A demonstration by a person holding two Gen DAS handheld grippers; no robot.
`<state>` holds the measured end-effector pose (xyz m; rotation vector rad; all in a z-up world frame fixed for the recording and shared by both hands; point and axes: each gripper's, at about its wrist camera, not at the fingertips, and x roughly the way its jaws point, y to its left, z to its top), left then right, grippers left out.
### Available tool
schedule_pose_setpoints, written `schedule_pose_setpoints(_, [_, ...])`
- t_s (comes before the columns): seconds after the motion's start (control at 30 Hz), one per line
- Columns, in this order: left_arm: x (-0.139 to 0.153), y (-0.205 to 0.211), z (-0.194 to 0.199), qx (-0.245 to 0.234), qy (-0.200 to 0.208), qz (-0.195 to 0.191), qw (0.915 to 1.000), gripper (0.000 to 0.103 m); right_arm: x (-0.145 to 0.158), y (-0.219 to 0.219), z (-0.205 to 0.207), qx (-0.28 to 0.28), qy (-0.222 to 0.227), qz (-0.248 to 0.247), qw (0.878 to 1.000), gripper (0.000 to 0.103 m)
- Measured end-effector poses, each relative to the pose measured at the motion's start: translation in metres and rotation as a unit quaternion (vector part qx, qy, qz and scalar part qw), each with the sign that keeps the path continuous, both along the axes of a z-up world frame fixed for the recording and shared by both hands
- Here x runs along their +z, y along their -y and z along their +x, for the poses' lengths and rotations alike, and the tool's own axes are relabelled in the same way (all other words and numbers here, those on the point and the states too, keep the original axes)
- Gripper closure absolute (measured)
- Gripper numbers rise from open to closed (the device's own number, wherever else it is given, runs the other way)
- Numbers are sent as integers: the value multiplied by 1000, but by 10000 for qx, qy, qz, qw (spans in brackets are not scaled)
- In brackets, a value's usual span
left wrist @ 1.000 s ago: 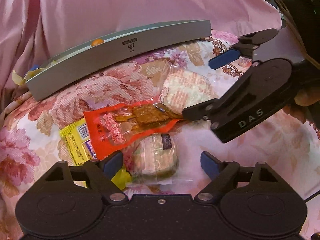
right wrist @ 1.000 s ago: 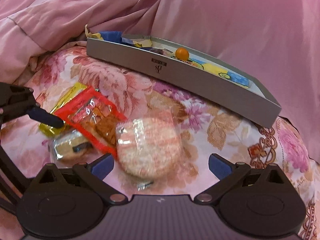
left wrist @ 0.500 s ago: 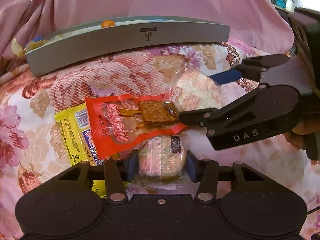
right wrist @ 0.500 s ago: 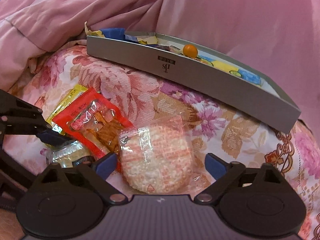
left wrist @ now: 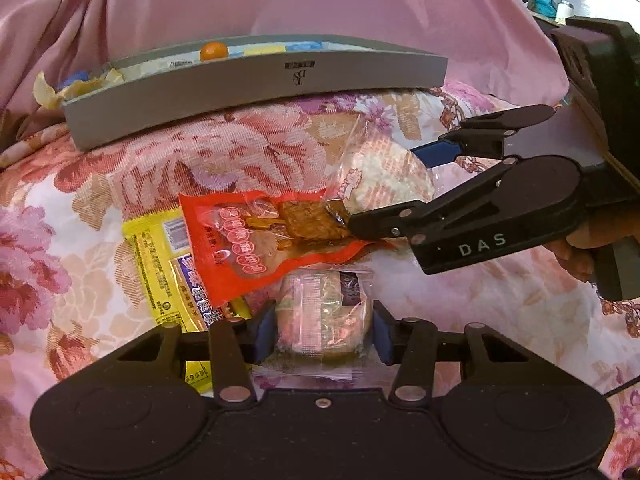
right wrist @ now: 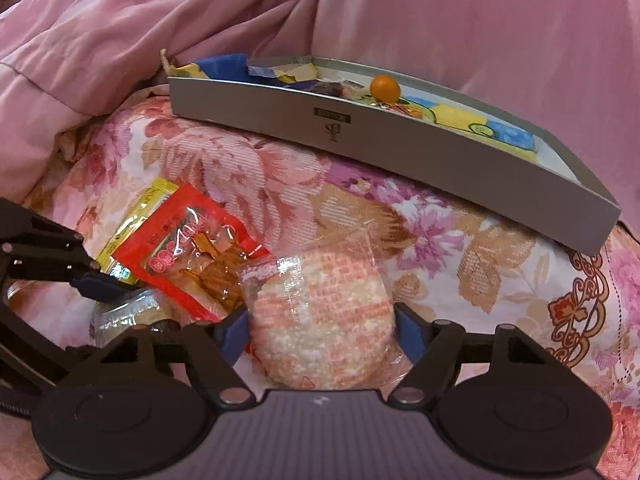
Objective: Organize snacks
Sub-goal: 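Lift the wrapped cake and rice cracker off the bedspread toward the tray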
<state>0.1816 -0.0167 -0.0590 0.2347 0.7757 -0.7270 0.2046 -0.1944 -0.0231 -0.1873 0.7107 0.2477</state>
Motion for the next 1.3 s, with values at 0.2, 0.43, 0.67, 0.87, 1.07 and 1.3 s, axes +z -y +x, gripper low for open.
schedule_pose_setpoints(0.2, [15,-14,1,-163,244,-218,9993,53,18,-10,-17,234,411,-28,9989,26])
schedule_pose_setpoints(0.43, [30,-35,20,-293,538,-311,9976,52,29,-10,-16,129,507,65,9986,26])
schedule_pose_setpoints(0.67, [27,-53,37,-253,464,-287,9982,52,25,-12,-16,18,417,30,9991,26])
schedule_pose_setpoints(0.87, [25,-51,41,-301,550,55,9980,52,21,-17,-18,44,344,-29,9994,26])
schedule_pose_setpoints(1.07, [29,-53,50,-201,866,306,9956,52,25,-21,-19,61,378,4,9993,26])
schedule_pose_setpoints(1.3, [24,-58,63,-37,687,587,9959,52,36,-31,-15,146,465,184,9986,26])
